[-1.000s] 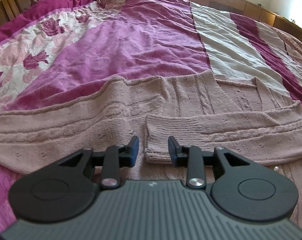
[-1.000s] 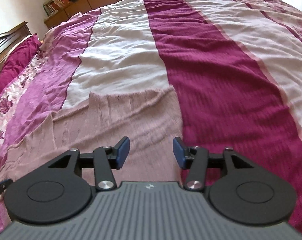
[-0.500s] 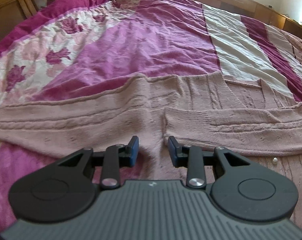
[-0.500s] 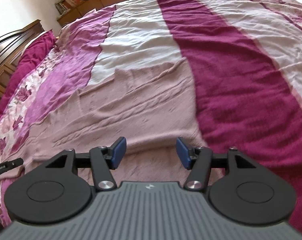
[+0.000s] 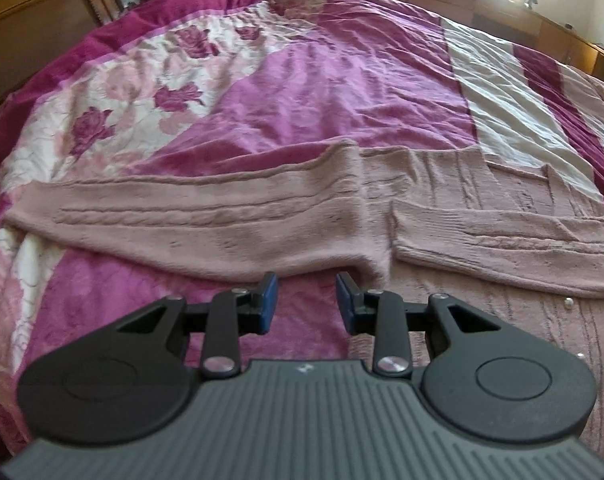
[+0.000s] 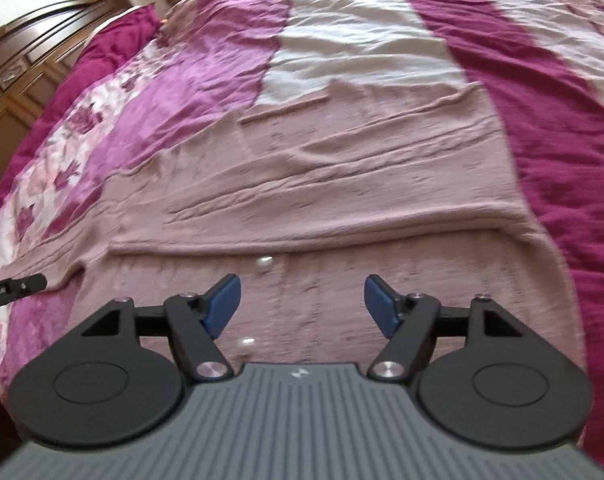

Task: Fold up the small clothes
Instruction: 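Move the open left tool toward the other sleeve while the right tool withdraws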

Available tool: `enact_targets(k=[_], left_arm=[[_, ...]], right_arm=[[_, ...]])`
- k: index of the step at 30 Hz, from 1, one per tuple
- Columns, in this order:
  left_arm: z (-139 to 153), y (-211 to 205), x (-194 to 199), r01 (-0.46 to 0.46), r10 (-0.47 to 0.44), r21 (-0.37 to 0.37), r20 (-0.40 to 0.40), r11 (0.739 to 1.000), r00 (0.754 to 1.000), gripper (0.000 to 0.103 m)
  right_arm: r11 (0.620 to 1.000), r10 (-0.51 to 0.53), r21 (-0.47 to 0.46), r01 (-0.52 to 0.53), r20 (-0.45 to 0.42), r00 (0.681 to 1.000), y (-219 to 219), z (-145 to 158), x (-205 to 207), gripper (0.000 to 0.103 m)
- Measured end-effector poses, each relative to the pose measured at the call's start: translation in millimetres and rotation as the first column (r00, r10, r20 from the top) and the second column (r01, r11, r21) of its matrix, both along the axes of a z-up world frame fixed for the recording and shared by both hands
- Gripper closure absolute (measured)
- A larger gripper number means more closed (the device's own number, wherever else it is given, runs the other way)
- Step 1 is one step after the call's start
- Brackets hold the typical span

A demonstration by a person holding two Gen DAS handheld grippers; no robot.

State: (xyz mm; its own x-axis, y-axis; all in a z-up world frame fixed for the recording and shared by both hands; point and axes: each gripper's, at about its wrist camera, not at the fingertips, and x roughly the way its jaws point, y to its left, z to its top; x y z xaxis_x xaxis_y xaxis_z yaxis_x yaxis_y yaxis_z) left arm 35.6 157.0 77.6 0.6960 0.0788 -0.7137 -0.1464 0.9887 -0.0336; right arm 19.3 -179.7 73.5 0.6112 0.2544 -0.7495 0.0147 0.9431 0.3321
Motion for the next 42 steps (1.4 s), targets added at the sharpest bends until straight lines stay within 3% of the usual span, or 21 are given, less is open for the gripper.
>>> enact_targets(k=[10, 33, 34, 35, 37, 42], left_arm=[[-4.0, 39.1, -2.5, -0.117, 0.117, -0.02, -0.024, 0.993, 0.993, 0.069], [-30.0, 100.3, 27.7, -0.276, 0.269, -0.083, -0.087, 0.958, 0.959, 0.069], [-32.3, 102.8, 29.1, -0.284, 0.276, -0.088, -0.091, 0.955, 0.957, 0.066], [-34.4, 105.0, 30.2, -0.292, 0.284, -0.091, -0.095, 0.952, 0.954, 0.052], [-38.4, 108.4, 31.0, -0.309, 0.301, -0.096, -0.088, 0.946, 0.949, 0.041], [-46.7, 114.0, 34.1, -0.333, 0.325, -0.115, -0.082, 0.936, 0.942, 0.036]], right_arm=[[0.997, 0.052, -0.059, -0.054, -0.038, 0.998, 44.2, -9.1, 12.9, 0.028], [0.99, 0.063, -0.119, -0.072, -0.071, 0.995, 59.9, -26.8, 21.5, 0.021], [0.99, 0.064, -0.122, -0.073, -0.072, 0.995, 60.7, -27.5, 21.7, 0.021], [0.99, 0.065, -0.124, -0.074, -0.073, 0.995, 61.5, -28.3, 21.7, 0.021], [0.988, 0.068, -0.132, -0.077, -0.073, 0.995, 63.1, -29.5, 21.9, 0.02], [0.983, 0.081, -0.162, -0.092, -0.073, 0.994, 69.3, -32.9, 22.3, 0.016]])
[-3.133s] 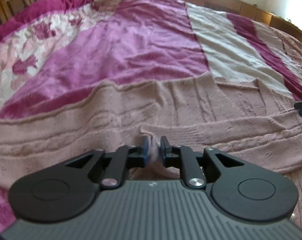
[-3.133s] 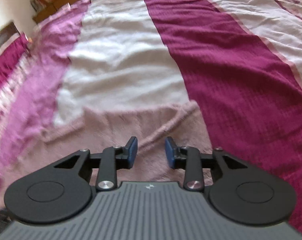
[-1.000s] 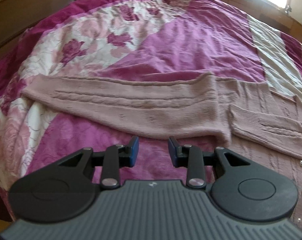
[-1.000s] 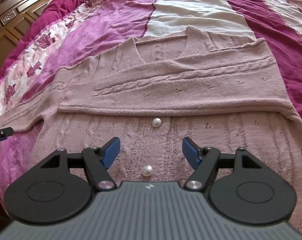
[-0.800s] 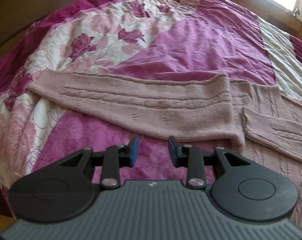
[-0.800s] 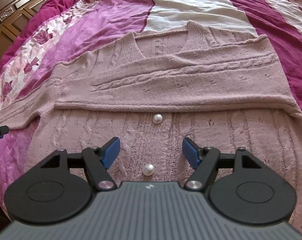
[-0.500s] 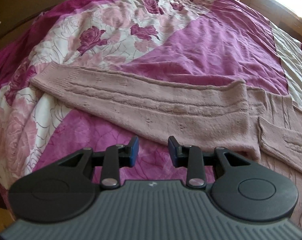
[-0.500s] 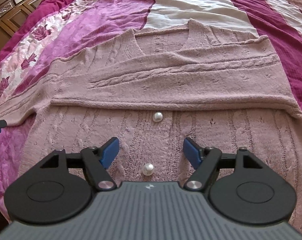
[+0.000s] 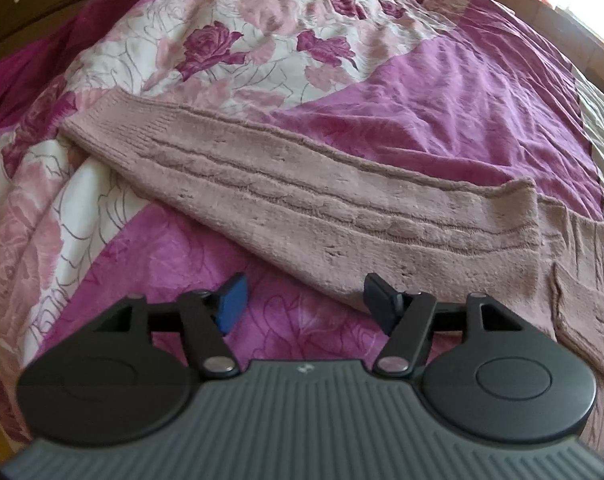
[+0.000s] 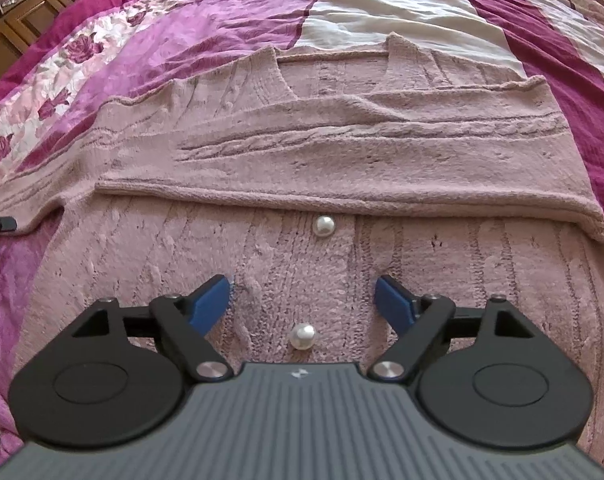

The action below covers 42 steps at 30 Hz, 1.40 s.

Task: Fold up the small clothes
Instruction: 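Move the open left tool toward the other sleeve while the right tool withdraws, then close the left tool on the outstretched sleeve cuff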

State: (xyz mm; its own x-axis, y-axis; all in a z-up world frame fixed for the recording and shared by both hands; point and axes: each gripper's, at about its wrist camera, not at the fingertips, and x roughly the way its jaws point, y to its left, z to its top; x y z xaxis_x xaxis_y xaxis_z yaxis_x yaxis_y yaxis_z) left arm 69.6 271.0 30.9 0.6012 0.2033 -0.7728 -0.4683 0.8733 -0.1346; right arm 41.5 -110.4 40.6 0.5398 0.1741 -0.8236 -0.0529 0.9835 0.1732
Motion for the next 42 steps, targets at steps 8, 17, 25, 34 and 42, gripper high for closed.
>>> enact_targets(k=[8, 17, 25, 34, 42], left_arm=[[-1.4, 10.9, 6.9, -0.078, 0.081, -0.054, 0.054, 0.995, 0.995, 0.035], [-9.3, 35.3, 12.5, -0.16, 0.195, -0.216, 0.151, 0.963, 0.969, 0.035], [-13.1, 29.6, 26.4, -0.144, 0.162, -0.113, 0.173, 0.983, 0.971, 0.058], [10.7, 24.2, 10.0, -0.064, 0.076, -0.053, 0.255, 0.997, 0.964, 0.094], [68.2, -8.5, -3.5, 0.004, -0.016, 0.031, 0.406, 1.0, 0.914, 0.094]], right_arm=[[1.0, 0.012, -0.009, -0.012, 0.009, 1.0, 3.2, -5.5, -0.8, 0.012], [0.999, 0.026, -0.022, -0.026, 0.026, 0.999, 6.6, -8.8, -3.5, 0.009], [0.999, 0.033, -0.019, -0.032, 0.035, 0.999, 5.7, -9.2, -5.4, 0.009], [0.999, 0.026, 0.034, -0.027, 0.044, 0.999, -4.8, -1.1, -15.9, 0.009], [0.998, -0.02, 0.053, 0.016, 0.069, 0.997, -30.6, 13.4, -28.2, 0.009]])
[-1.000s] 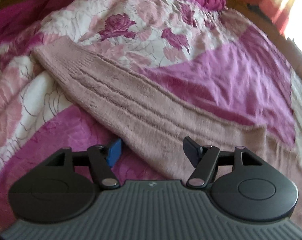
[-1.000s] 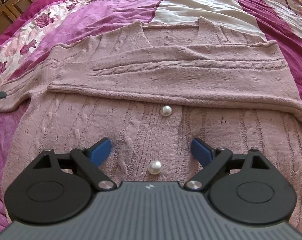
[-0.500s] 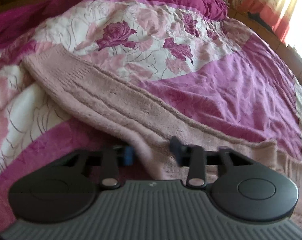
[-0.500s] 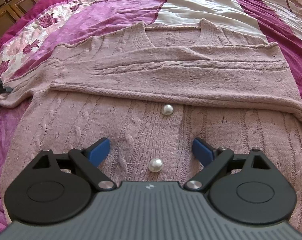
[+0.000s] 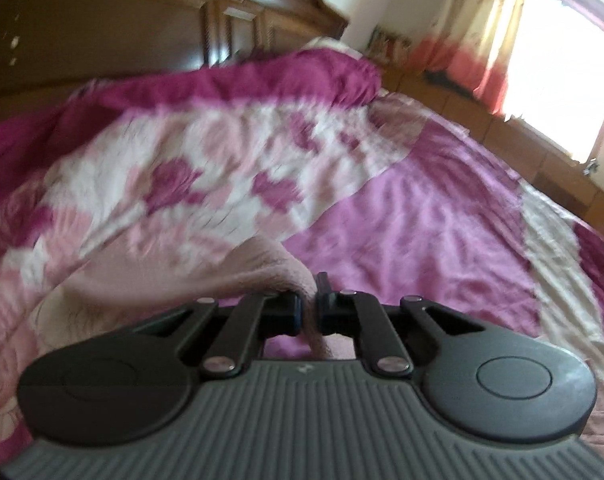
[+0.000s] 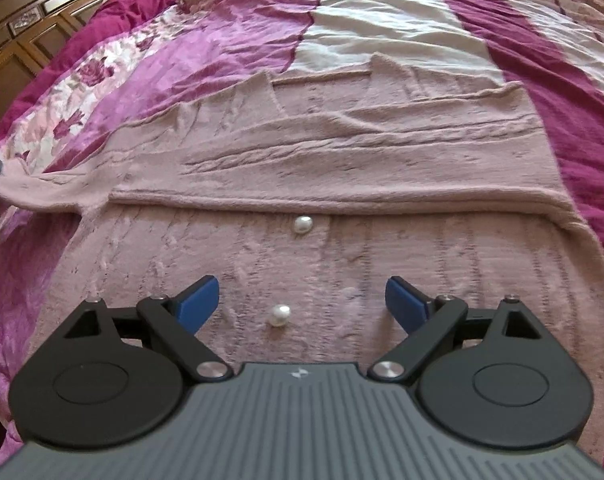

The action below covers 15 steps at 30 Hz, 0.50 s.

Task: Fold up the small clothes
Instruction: 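Close the left tool on the outstretched sleeve cuff, then carry the sleeve across the cardigan body with the left tool and release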

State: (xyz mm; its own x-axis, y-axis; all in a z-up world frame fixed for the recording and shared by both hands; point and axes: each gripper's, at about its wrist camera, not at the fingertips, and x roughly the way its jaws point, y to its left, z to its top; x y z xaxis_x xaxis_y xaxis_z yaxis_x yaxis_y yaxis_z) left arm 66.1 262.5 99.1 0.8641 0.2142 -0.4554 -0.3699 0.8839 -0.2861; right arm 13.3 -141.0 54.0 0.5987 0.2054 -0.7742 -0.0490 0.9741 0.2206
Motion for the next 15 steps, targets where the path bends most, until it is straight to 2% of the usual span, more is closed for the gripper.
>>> enact_targets(k=[7, 15], left_arm=[[27.7, -45.5, -0.5, 0.098, -0.099, 0.031, 0.064, 0.995, 0.993, 0.094], [36.8, -96.9, 5.9, 0.198, -0.198, 0.015, 0.095, 0.98, 0.976, 0.095]], right_arm=[[0.999, -0.053, -0.001, 0.053, -0.012, 0.999, -22.7, 2.3, -3.8, 0.009], [0.997, -0.081, 0.009, 0.081, -0.012, 0.997, -38.7, 1.9, -9.6, 0.009]])
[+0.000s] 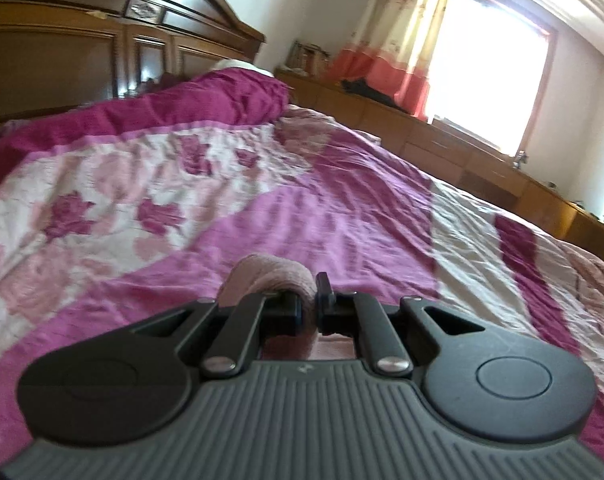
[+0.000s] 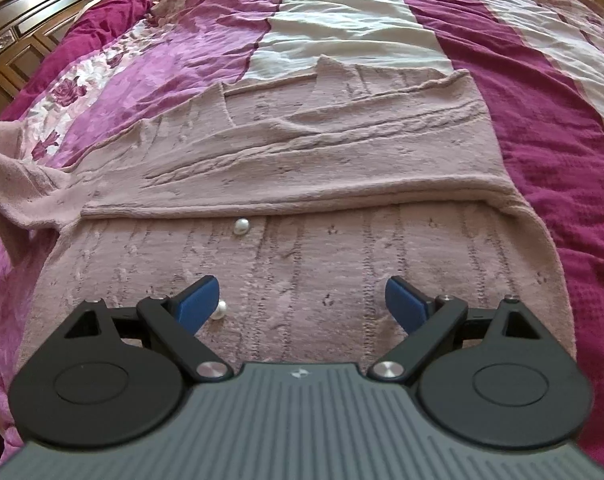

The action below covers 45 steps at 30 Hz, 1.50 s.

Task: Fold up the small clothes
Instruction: 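Carry the sleeve across the cardigan body with the left tool and release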

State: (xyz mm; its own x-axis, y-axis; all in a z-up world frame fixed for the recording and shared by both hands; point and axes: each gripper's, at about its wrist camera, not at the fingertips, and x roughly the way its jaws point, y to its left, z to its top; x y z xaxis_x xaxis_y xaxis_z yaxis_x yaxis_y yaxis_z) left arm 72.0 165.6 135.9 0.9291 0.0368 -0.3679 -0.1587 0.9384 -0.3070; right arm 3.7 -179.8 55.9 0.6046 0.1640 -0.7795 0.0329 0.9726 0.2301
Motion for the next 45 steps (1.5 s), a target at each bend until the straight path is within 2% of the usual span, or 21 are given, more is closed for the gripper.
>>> enact_targets(k=[11, 17, 20, 27, 32, 40, 45], left_arm=[[-0.7, -87.5, 21.1, 0.167, -0.168, 0.036, 0.004, 0.985, 0.986, 0.095], [-26.3, -130.4, 30.2, 0.249, -0.245, 0.055, -0.066, 0.967, 0.967, 0.095], [-40.8, -149.0, 30.9, 0.276, -0.267, 0.095, -0.096, 0.956, 0.959, 0.095], [-77.5, -175.6, 36.4, 0.34, -0.312, 0.138, -0.192, 0.93, 0.931, 0.094], [-92.9, -183.9, 38.2, 0.375, -0.335, 0.148, -0.239, 0.915, 0.911, 0.094], [-111.8, -189.3, 42.7, 0.435, -0.382, 0.104, -0.327, 0.894, 0.864, 0.092], [-114.4, -188.9, 40.0, 0.467, -0.416, 0.07, -0.354, 0.882, 0.838, 0.063]], right_arm=[[0.998, -0.051, 0.032, 0.051, 0.008, 0.999, -21.9, 0.5, -5.1, 0.009], [0.996, -0.078, 0.046, 0.078, 0.009, 0.997, -33.3, 0.1, -9.1, 0.009], [0.994, -0.094, 0.054, 0.094, 0.007, 0.995, -39.7, -0.7, -10.8, 0.009], [0.99, -0.119, 0.073, 0.119, -0.004, 0.993, -49.5, -6.2, -12.3, 0.009], [0.989, -0.123, 0.078, 0.123, -0.009, 0.992, -51.5, -9.0, -11.7, 0.009], [0.989, -0.123, 0.077, 0.124, -0.01, 0.992, -51.4, -9.8, -11.1, 0.009], [0.989, -0.123, 0.076, 0.124, -0.01, 0.992, -51.3, -11.1, -11.1, 0.009]])
